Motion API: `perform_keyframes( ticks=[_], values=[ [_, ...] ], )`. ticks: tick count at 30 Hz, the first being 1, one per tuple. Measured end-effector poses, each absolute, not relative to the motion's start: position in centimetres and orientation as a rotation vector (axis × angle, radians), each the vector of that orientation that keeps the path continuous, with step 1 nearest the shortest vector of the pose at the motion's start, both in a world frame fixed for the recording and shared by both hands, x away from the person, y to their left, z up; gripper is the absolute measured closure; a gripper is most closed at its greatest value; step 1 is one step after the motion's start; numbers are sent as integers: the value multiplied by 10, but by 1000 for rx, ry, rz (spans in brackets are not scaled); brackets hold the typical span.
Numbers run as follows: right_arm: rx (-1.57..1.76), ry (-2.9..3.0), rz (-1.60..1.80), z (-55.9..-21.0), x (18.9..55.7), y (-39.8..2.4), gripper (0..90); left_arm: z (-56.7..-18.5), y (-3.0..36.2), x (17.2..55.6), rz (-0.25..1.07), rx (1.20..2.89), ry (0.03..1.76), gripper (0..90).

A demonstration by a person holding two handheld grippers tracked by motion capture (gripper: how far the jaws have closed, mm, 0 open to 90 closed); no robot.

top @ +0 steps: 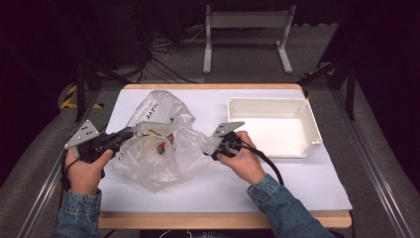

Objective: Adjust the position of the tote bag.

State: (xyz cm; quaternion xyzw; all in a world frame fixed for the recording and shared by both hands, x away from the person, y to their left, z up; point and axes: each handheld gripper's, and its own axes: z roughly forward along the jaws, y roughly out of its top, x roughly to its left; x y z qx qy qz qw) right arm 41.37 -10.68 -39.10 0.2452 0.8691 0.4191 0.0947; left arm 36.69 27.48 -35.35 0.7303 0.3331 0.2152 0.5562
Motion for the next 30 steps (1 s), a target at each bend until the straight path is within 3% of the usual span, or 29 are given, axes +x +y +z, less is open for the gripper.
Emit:
perform_keyframes(
  ticks=[1,24,30],
  values=[
    [725,2598,1256,-391,412,-106,897,-354,274,367,505,1724,784,846],
    [502,2776,1365,-349,335,-114,900,-343,263,362,474,1764,695,837],
    [513,2714,1401,-345,339,-119,900,-348,261,373,482,1760,715,849]
  ],
)
